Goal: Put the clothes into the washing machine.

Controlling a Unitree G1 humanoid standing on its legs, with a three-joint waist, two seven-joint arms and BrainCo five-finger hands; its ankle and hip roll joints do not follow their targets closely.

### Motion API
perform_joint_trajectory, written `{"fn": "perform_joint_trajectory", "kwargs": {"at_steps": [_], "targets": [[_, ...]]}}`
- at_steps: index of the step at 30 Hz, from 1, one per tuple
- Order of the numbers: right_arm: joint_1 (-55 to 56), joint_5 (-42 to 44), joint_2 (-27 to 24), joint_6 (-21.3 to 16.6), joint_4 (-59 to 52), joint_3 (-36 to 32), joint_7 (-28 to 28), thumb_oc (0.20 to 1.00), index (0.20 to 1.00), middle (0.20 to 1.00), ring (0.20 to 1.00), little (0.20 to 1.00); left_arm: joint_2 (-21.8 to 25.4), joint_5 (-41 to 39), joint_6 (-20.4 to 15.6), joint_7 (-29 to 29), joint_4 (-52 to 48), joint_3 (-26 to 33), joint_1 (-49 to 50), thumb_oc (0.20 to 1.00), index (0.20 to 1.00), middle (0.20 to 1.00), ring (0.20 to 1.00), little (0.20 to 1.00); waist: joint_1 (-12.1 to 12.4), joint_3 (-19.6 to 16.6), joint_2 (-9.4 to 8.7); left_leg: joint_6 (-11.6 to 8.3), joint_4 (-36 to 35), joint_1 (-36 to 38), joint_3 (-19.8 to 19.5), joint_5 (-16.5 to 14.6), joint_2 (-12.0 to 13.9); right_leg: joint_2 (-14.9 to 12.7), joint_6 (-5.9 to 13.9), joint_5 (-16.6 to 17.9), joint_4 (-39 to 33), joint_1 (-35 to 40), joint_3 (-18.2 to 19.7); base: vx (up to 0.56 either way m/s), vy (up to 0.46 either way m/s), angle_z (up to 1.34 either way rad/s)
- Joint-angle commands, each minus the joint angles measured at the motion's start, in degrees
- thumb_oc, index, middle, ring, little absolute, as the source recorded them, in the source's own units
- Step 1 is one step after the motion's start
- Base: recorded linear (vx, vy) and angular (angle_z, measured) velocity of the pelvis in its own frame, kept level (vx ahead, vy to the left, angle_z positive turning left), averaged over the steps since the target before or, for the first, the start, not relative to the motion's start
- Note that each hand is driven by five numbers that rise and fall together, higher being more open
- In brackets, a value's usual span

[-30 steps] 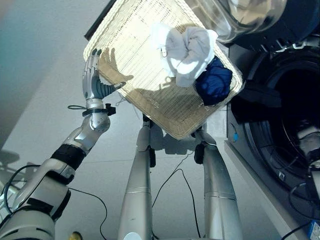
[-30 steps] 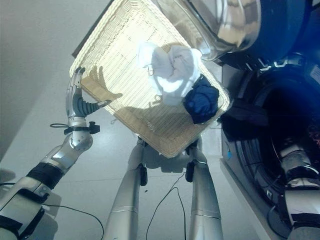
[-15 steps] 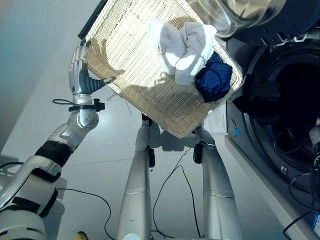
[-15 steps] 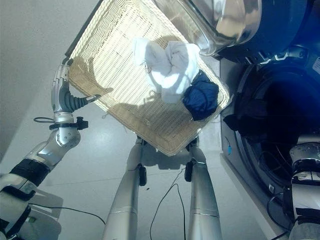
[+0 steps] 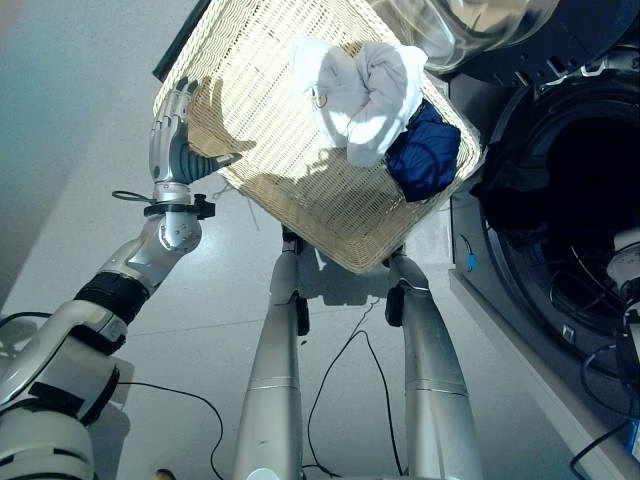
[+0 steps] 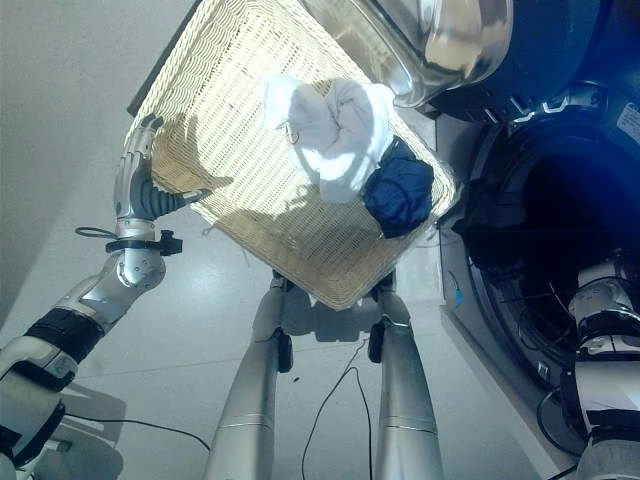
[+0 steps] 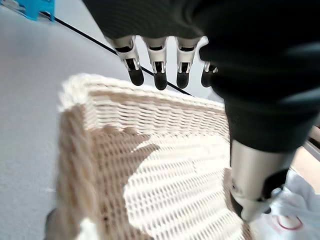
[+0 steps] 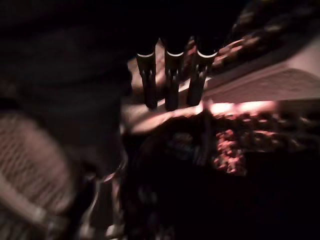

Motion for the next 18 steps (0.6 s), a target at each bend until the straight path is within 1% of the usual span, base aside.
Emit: {"fn": "perform_joint_trajectory", "kwargs": {"at_steps": [1, 2, 4, 5, 7, 8, 11, 13, 15, 18], "targets": [[-0.91, -5.35, -10.33, 0.17, -1.29, 2.07, -0.86, 1.0, 1.0, 1.0, 1.0, 1.0, -2.33, 1.37, -2.55, -1.44, 0.42, 1.56, -3.15, 1.0, 1.0, 1.0, 1.0, 1.0, 0.07, -1.47, -2.38, -0.52, 9.62, 0.81, 2.37, -11.32, -2.91, 2.46, 5.83, 9.8, -12.96, 4.96, -2.18, 0.0, 0.035, 0.01], [-1.08, -5.95, -9.22, 0.02, -1.66, 2.51, -0.75, 1.0, 1.0, 1.0, 1.0, 1.0, -2.78, 3.92, -3.15, -2.62, 0.14, 0.84, -3.83, 1.0, 1.0, 1.0, 1.0, 1.0, 0.08, -1.47, -2.18, -0.49, 9.62, 0.83, 2.61, -11.31, -2.9, 2.47, 5.74, 9.71, -12.86, 4.91, -2.12, 0.0, 0.056, 0.01], [-0.7, -7.66, -7.85, 0.88, -2.66, 2.42, -0.51, 1.0, 1.0, 1.0, 1.0, 1.0, -2.65, 6.14, -4.32, -3.98, -0.67, -0.85, -5.03, 1.0, 1.0, 1.0, 1.0, 1.0, -0.13, -1.47, -1.9, -0.58, 9.54, 0.82, 3.01, -11.31, -2.82, 2.36, 5.83, 9.67, -12.82, 4.77, -1.98, -0.01, 0.049, 0.02], [-0.33, -8.17, -6.75, 0.9, -3.17, 2.74, -0.39, 1.0, 1.0, 1.0, 1.0, 1.0, -2.85, 8.89, -3.97, -3.87, -1.35, -2.24, -6.05, 1.0, 1.0, 1.0, 1.0, 1.0, -0.26, -1.47, -1.66, -0.52, 9.49, 0.74, 3.21, -11.27, -2.82, 2.43, 5.78, 9.6, -12.7, 4.59, -1.81, 0.0, 0.0, 0.0], [0.06, -8.84, -5.67, 0.63, -3.33, 2.73, 0.07, 1.0, 1.0, 1.0, 1.0, 1.0, -3.0, 10.6, -3.75, -4.04, -1.79, -3.75, -7.27, 1.0, 1.0, 1.0, 1.0, 1.0, -0.37, -1.47, -1.52, -0.52, 9.46, 0.8, 3.41, -11.27, -2.78, 2.44, 5.8, 9.64, -12.6, 4.48, -1.69, -0.01, 0.045, 0.01], [0.63, -9.02, -4.16, 0.16, -3.66, 2.82, 1.0, 1.0, 1.0, 1.0, 1.0, 1.0, -3.07, 12.7, -3.89, -4.41, -2.41, -5.88, -9.3, 1.0, 1.0, 1.0, 1.0, 1.0, -0.65, -1.47, -1.31, -0.47, 9.45, 0.84, 3.8, -11.33, -2.72, 2.56, 5.84, 9.56, -12.38, 4.25, -1.42, -0.01, 0.059, 0.02], [1.8, -9.21, -1.5, -1.25, -3.74, 2.9, 2.21, 1.0, 1.0, 1.0, 1.0, 1.0, -3.96, 14.48, -2.46, -3.88, -2.84, -8.7, -12.26, 1.0, 1.0, 1.0, 1.0, 1.0, -1.12, -1.47, -1.3, -0.38, 9.56, 0.88, 4.2, -11.48, -2.61, 2.72, 5.94, 9.61, -12.19, 4.03, -0.97, -0.01, 0.041, 0.0], [2.38, -8.87, 0.94, -2.83, -2.98, 3.21, 4.77, 1.0, 1.0, 1.0, 1.0, 1.0, -5.29, 15.88, -1.39, -2.24, -2.14, -11.11, -15.38, 1.0, 1.0, 1.0, 1.0, 1.0, -1.75, -1.47, -1.43, -0.41, 9.61, 0.85, 4.66, -11.54, -2.34, 2.81, 6.11, 9.67, -12.04, 3.82, -0.61, -0.01, 0.035, -0.03], [2.67, -8.83, 1.59, -2.99, -3.14, 3.22, 5.5, 1.0, 1.0, 1.0, 1.0, 1.0, -5.71, 15.93, -1.29, -2.04, -2.07, -11.47, -16.12, 1.0, 1.0, 1.0, 1.0, 1.0, -1.92, -1.47, -1.52, -0.39, 9.6, 0.82, 4.75, -11.56, -2.32, 2.85, 6.14, 9.71, -12.06, 3.73, -0.46, -0.01, 0.014, -0.04], [3.93, -8.79, 5.08, -3.98, -4.45, 3.63, 7.87, 1.0, 1.0, 1.0, 1.0, 1.0, -7.71, 17.73, 0.14, -2.74, -1.45, -12.98, -19.02, 1.0, 1.0, 1.0, 1.0, 1.0, -2.82, -1.47, -1.97, -0.52, 9.62, 0.67, 5.16, -11.64, -2.11, 3.06, 6.31, 9.98, -12.17, 3.43, 0.03, 0.0, 0.0, 0.0]]}}
